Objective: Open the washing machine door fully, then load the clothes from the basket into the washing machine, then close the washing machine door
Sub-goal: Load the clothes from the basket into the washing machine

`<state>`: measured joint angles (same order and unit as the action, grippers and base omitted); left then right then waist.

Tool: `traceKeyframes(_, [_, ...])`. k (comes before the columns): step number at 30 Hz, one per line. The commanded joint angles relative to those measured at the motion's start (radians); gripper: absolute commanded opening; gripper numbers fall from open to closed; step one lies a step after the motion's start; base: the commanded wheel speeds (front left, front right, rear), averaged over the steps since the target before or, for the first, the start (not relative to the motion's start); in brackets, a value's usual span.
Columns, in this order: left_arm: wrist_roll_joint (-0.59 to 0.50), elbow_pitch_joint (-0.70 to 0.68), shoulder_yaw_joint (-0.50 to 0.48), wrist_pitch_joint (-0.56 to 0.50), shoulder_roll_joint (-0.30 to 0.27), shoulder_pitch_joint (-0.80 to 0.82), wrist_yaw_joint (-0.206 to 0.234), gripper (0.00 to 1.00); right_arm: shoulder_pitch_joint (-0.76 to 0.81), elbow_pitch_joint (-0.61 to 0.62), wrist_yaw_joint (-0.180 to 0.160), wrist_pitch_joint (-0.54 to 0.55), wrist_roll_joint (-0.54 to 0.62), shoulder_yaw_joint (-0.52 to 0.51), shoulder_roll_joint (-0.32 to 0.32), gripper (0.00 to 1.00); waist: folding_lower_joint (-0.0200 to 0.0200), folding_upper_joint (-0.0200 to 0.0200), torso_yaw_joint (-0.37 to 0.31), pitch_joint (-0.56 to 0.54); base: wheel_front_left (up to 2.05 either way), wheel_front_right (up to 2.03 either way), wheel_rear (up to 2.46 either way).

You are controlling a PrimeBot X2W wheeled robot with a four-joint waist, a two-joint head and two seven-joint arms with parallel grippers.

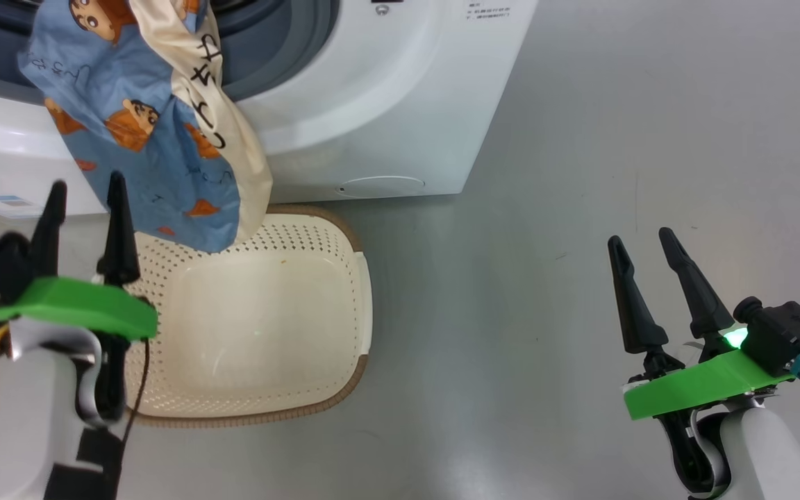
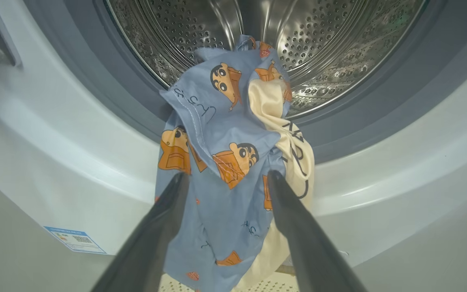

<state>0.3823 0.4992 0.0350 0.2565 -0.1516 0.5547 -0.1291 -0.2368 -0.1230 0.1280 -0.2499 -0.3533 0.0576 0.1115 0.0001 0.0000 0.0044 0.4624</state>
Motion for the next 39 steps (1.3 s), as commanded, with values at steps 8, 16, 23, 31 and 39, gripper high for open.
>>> traceKeyframes(8, [0.005,-0.129,-0.084,0.005,-0.018,-0.168,-0.002,1.0,0.035,0.027,0.003,-0.012,0.004,0.015,0.01,1.0,-0.0001,0.0,0.004,-0.021,0.0,0.0,0.0])
traceKeyframes(16, [0.002,-0.229,-0.116,0.005,0.004,-0.313,-0.002,1.0,0.052,0.026,0.003,-0.012,-0.002,0.012,0.011,1.0,-0.0001,0.0,0.002,-0.037,0.0,0.0,0.0])
traceKeyframes(23, [0.005,-0.255,-0.121,0.005,0.011,-0.342,-0.002,1.0,0.048,0.027,0.003,-0.012,-0.003,0.014,0.011,1.0,-0.0001,0.0,0.001,-0.035,0.0,0.0,0.0])
traceKeyframes(31, [0.015,-0.241,-0.104,0.005,0.014,-0.333,-0.002,1.0,0.041,0.026,0.003,-0.012,-0.002,0.019,0.008,1.0,-0.0001,0.0,-0.006,-0.029,0.0,0.0,0.0])
traceKeyframes(39, [0.045,-0.153,-0.061,0.005,0.006,-0.284,-0.002,1.0,0.029,0.027,0.003,-0.012,0.0,0.024,0.004,1.0,-0.0001,0.0,-0.007,-0.007,0.0,0.0,0.0])
